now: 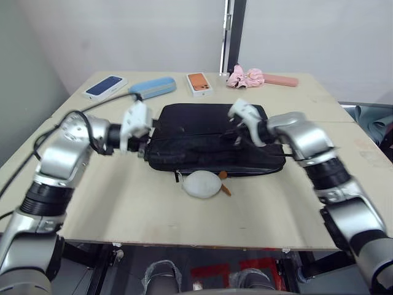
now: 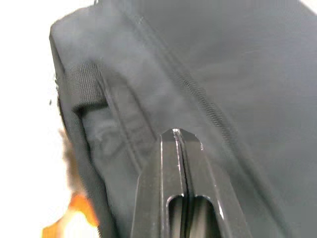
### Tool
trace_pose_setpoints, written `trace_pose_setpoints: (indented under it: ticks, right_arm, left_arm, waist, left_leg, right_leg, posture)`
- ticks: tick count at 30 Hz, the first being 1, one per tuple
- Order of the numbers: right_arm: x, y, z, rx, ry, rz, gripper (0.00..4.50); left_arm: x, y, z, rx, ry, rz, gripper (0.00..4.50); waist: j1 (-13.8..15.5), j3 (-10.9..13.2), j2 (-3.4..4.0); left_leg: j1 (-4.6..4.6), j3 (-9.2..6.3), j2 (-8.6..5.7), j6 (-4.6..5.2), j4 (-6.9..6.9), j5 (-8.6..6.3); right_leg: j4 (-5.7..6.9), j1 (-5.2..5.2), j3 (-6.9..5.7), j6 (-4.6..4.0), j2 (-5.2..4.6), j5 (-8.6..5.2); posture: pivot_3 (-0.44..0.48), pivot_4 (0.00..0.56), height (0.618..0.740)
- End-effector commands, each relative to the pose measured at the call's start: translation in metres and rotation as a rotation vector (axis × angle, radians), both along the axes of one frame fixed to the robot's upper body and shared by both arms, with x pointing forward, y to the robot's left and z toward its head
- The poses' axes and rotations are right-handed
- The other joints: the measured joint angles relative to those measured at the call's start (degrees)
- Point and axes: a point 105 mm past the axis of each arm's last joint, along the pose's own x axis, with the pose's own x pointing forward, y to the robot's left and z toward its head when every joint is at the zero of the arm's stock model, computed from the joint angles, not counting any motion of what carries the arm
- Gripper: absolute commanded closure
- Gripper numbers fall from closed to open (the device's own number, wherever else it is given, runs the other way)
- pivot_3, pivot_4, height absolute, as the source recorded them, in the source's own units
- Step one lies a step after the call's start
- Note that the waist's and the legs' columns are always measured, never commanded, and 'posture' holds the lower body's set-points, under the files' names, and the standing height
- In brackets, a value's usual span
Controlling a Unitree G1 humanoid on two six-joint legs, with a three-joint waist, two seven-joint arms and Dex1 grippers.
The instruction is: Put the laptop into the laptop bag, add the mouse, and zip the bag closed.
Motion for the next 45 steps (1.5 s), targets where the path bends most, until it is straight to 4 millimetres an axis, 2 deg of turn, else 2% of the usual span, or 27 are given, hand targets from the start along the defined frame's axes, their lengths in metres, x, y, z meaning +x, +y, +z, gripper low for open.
trace_pose_setpoints:
  ticks: [1, 5, 8, 11, 14, 18, 21, 23, 25, 29, 36, 37, 39, 41, 45]
  right_arm:
    - [-0.035, -0.016, 0.028, 0.069, -0.077, 0.058, 4.5]
    - [-0.077, -0.051, 0.044, 0.104, -0.164, 0.048, 4.5]
    - [-0.099, -0.078, 0.043, 0.081, -0.181, -0.04, 4.5]
    - [-0.122, -0.094, 0.04, 0.07, -0.177, -0.1, 4.5]
    - [-0.14, -0.102, 0.033, 0.061, -0.151, -0.159, 4.5]
    - [-0.147, -0.101, 0.024, 0.063, -0.126, -0.186, 4.5]
    - [-0.152, -0.098, 0.025, 0.072, -0.125, -0.186, 4.5]
    - [-0.155, -0.095, 0.027, 0.086, -0.126, -0.176, 4.5]
    - [-0.157, -0.095, 0.028, 0.122, -0.103, -0.177, 3.98]
    - [-0.167, -0.085, 0.029, 0.13, -0.06, -0.115, 2.65]
    - [-0.168, -0.066, 0.03, 0.155, 0.005, -0.05, 0.22]
    - [-0.165, -0.064, 0.029, 0.151, 0.013, -0.048, 0.02]
    - [-0.157, -0.059, 0.024, 0.154, 0.041, -0.049, 0.02]
    - [-0.139, -0.05, 0.006, 0.121, 0.092, -0.043, 0.02]
    - [-0.112, -0.03, -0.014, 0.071, 0.112, -0.004, 0.02]
  left_arm:
    - [0.005, -0.001, 0.002, -0.024, 0.017, -0.023, 0.8]
    - [0.014, -0.008, -0.005, -0.016, 0.028, -0.06, 0.8]
    - [0.024, -0.009, -0.01, -0.004, 0.029, -0.065, 0.8]
    - [0.036, -0.007, -0.017, 0.009, 0.048, -0.063, 0.8]
    - [0.049, -0.009, -0.03, 0.046, 0.046, -0.074, 0.8]
    - [0.056, -0.022, -0.038, 0.058, 0.057, -0.139, 0.8]
    - [0.061, -0.029, -0.043, 0.053, 0.062, -0.168, 1.61]
    - [0.065, -0.034, -0.045, 0.042, 0.07, -0.174, 2.35]
    - [0.068, -0.04, -0.049, 0.038, 0.079, -0.182, 3.02]
    - [0.072, -0.057, -0.064, 0.075, 0.091, -0.211, 4.47]
    - [0.075, -0.07, -0.075, 0.134, 0.097, -0.231, 4.5]
    - [0.076, -0.07, -0.078, 0.147, 0.097, -0.229, 4.5]
    - [0.082, -0.07, -0.082, 0.16, 0.092, -0.169, 4.5]
    - [0.087, -0.066, -0.092, 0.196, 0.085, -0.118, 4.5]
    - [0.094, -0.065, -0.095, 0.159, 0.102, -0.045, 4.5]
  waist:
    - [0.2, 0.0, 0.0]
    - [0.6, 0.0, -0.02]
    - [1.4, 0.0, -0.02]
    - [1.7, 0.0, -0.02]
    - [2.0, 0.0, -0.02]
    - [2.2, 0.0, -0.02]
    - [2.4, 0.0, -0.03]
    - [2.6, 0.0, -0.03]
    - [2.7, 0.0, -0.03]
    - [3.1, 0.0, -0.05]
    - [3.1, 0.0, -0.09]
    - [3.0, 0.0, -0.1]
    - [2.8, 0.0, -0.09]
    - [2.5, 0.0, -0.09]
    - [2.2, 0.0, -0.11]
  left_leg:
    - [0.0, 0.0, 0.0, 0.0, -0.07, 0.0]
    - [-0.04, -0.01, 0.01, 0.07, -0.12, -0.03]
    - [0.0, 0.05, 0.0, 0.21, -0.11, -0.1]
    - [0.07, 0.11, -0.01, 0.36, -0.09, -0.14]
    - [0.23, 0.22, -0.01, 0.38, -0.08, -0.14]
    - [0.44, 0.52, -0.04, 0.46, 0.0, -0.15]
    - [0.43, 0.55, -0.05, 0.5, 0.15, -0.16]
    - [0.42, 0.56, -0.06, 0.51, 0.18, -0.17]
    - [0.42, 0.55, -0.06, 0.52, 0.18, -0.17]
    - [0.37, 0.55, -0.09, 0.56, 0.18, -0.18]
    - [0.35, 0.53, -0.1, 0.57, 0.18, -0.19]
    - [0.35, 0.53, -0.11, 0.57, 0.18, -0.19]
    - [0.35, 0.51, -0.11, 0.57, 0.18, -0.18]
    - [0.37, 0.51, -0.12, 0.56, 0.2, -0.18]
    - [0.32, 0.38, -0.14, 0.55, 0.32, -0.18]
  right_leg:
    - [-0.05, 0.01, -0.02, 0.0, -0.01, 0.0]
    - [-0.08, -0.01, -0.03, 0.0, -0.01, 0.0]
    - [-0.12, 0.01, 0.03, 0.02, -0.04, 0.0]
    - [-0.08, 0.02, 0.13, 0.05, -0.04, 0.02]
    - [-0.03, 0.05, 0.27, 0.07, -0.04, 0.03]
    - [-0.02, 0.09, 0.66, 0.19, -0.05, 0.11]
    - [0.01, 0.09, 0.79, 0.24, -0.06, 0.16]
    - [0.05, 0.08, 0.81, 0.25, -0.07, 0.16]
    - [0.04, 0.08, 0.81, 0.26, -0.07, 0.16]
    - [-0.02, 0.08, 0.8, 0.27, -0.1, 0.16]
    - [-0.07, 0.09, 0.77, 0.31, -0.13, 0.17]
    - [-0.06, 0.1, 0.78, 0.33, -0.13, 0.17]
    - [-0.07, 0.11, 0.76, 0.34, -0.13, 0.18]
    - [-0.06, 0.15, 0.76, 0.39, -0.14, 0.2]
    - [-0.04, 0.21, 0.7, 0.5, -0.16, 0.28]
  posture:
    - [0.0, 0.15, 0.74]
    - [0.0, 0.15, 0.74]
    - [0.0, 0.15, 0.74]
    - [0.0, 0.15, 0.74]
    - [0.0, 0.15, 0.74]
    - [0.0, 0.15, 0.74]
    - [0.0, 0.15, 0.74]
    - [0.0, 0.15, 0.74]
    - [0.0, 0.15, 0.74]
    - [0.0, 0.15, 0.74]
    - [0.0, 0.15, 0.74]
    - [0.0, 0.15, 0.74]
    - [0.0, 0.15, 0.74]
    - [0.0, 0.15, 0.74]
    - [0.0, 0.15, 0.74]
